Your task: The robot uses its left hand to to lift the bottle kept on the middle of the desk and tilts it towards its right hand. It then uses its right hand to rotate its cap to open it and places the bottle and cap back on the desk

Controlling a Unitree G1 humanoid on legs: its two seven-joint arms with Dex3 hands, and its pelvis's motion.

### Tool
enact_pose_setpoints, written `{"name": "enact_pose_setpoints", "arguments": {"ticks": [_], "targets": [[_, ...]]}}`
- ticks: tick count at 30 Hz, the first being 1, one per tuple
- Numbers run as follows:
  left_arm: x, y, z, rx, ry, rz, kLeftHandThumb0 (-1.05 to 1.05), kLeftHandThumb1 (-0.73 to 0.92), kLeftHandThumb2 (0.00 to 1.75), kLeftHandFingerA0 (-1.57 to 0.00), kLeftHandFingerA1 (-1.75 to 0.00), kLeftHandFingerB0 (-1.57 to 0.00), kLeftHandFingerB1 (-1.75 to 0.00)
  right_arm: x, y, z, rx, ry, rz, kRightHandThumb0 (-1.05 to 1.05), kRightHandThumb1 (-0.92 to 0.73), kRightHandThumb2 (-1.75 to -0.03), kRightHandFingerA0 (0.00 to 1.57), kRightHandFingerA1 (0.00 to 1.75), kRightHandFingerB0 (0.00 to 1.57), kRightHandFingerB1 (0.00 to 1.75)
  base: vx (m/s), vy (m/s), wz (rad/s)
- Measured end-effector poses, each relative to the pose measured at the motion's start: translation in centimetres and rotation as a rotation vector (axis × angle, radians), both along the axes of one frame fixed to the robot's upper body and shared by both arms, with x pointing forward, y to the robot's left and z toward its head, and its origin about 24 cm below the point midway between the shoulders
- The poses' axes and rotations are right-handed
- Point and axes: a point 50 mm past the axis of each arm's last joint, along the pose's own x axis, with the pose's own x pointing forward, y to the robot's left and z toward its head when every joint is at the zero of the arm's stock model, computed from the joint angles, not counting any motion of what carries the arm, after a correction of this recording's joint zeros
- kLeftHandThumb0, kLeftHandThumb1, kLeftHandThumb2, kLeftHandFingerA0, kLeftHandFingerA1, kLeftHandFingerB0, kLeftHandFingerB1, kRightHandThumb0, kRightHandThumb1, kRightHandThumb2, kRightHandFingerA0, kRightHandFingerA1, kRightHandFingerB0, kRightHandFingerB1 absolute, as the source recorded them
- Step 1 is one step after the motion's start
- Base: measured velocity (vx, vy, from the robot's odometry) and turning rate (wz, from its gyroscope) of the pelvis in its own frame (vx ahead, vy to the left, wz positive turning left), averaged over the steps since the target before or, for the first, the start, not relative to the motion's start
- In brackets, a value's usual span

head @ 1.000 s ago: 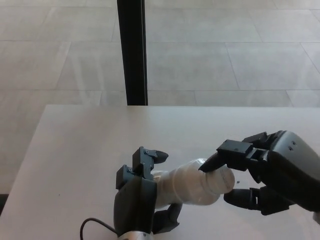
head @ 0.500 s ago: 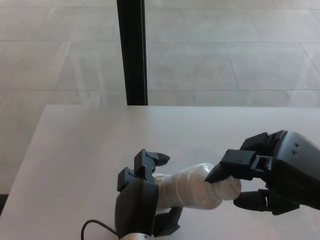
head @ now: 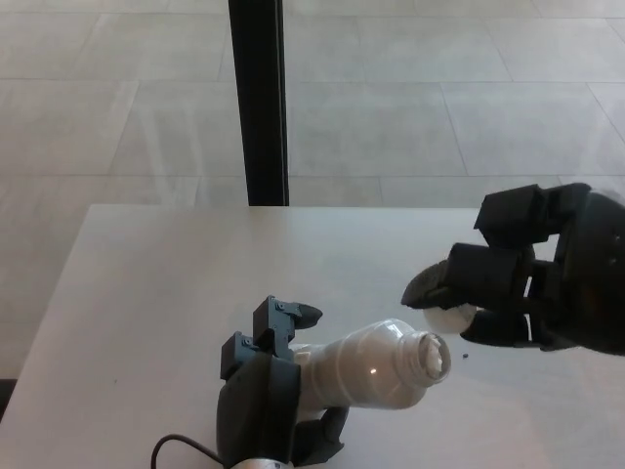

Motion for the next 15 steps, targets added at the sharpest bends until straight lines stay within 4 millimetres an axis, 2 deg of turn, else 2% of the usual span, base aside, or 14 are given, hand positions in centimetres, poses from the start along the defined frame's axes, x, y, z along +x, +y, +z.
{"name": "enact_pose_setpoints", "arguments": {"ticks": [3, 4, 5, 6, 10, 12, 13, 14, 15], "targets": [[0.0, 0.0, 0.0, 0.001, 0.0, 0.003, 0.21, 0.69, 1.07, -1.09, -1.68, -0.85, -1.4, -0.1, -0.2, 0.8, 0.035, -0.048, 0.012, -0.31, -0.63, -0.81, 0.97, 1.66, 0.77, 1.1, 0.0, 0.0, 0.0], [0.0, 0.0, 0.0, 0.003, -0.001, 0.004, 0.22, 0.7, 1.05, -0.86, -1.75, -0.73, -1.51, -0.1, -0.4, 1.0, 0.044, -0.056, 0.007, -0.33, -0.66, -0.82, 0.96, 1.64, 0.77, 1.1, 0.0, 0.0, 0.0], [0.0, 0.1, 0.0, 0.004, -0.001, 0.005, 0.2, 0.67, 1.1, -1.09, -1.65, -0.88, -1.36, -0.2, -0.6, 1.1, 0.053, -0.061, -0.002, -0.34, -0.68, -0.8, 0.97, 1.62, 0.77, 1.09, 0.0, 0.0, 0.0], [-0.1, 0.1, 0.0, 0.007, -0.002, 0.005, 0.21, 0.69, 1.07, -0.86, -1.75, -0.78, -1.43, -0.2, -0.9, 1.1, 0.062, -0.063, -0.014, -0.36, -0.72, -0.8, 0.98, 1.62, 0.8, 1.07, 0.0, 0.0, 0.0], [-0.1, 0.6, 0.2, 0.031, -0.014, 0.004, 0.21, 0.64, 1.11, -0.87, -1.75, -0.78, -1.47, -0.4, -2.0, 0.5, 0.095, -0.031, -0.069, -0.3, -0.61, -0.93, 1.0, 1.64, 0.8, 1.09, 0.0, 0.0, 0.0], [0.0, 1.1, 0.5, 0.055, -0.02, -0.005, 0.23, 0.62, 1.16, -0.86, -1.75, -0.76, -1.47, -0.5, -2.5, 0.1, 0.112, -0.01, -0.101, -0.31, -0.6, -0.89, 1.02, 1.65, 0.84, 1.04, 0.0, 0.0, 0.0], [0.1, 1.4, 0.7, 0.065, -0.023, -0.013, 0.22, 0.65, 1.08, -0.86, -1.75, -0.74, -1.46, -0.6, -2.8, -0.2, 0.12, 0.005, -0.118, -0.3, -0.59, -0.87, 0.99, 1.67, 0.82, 1.03, 0.0, 0.0, 0.0], [0.2, 1.8, 0.9, 0.085, -0.026, -0.021, 0.17, 0.68, 0.82, -0.83, -1.74, -0.71, -1.37, -0.6, -3.1, -0.6, 0.127, 0.028, -0.139, -0.26, -0.51, -0.92, 0.94, 1.7, 0.84, 0.99, 0.0, 0.0, 0.0], [0.4, 2.1, 1.2, 0.097, -0.025, -0.025, 0.17, 0.68, 0.82, -0.83, -1.74, -0.71, -1.37, -0.7, -3.4, -1.0, 0.131, 0.045, -0.155, -0.26, -0.51, -0.92, 0.94, 1.7, 0.84, 0.99, 0.0, 0.0, 0.0]]}}
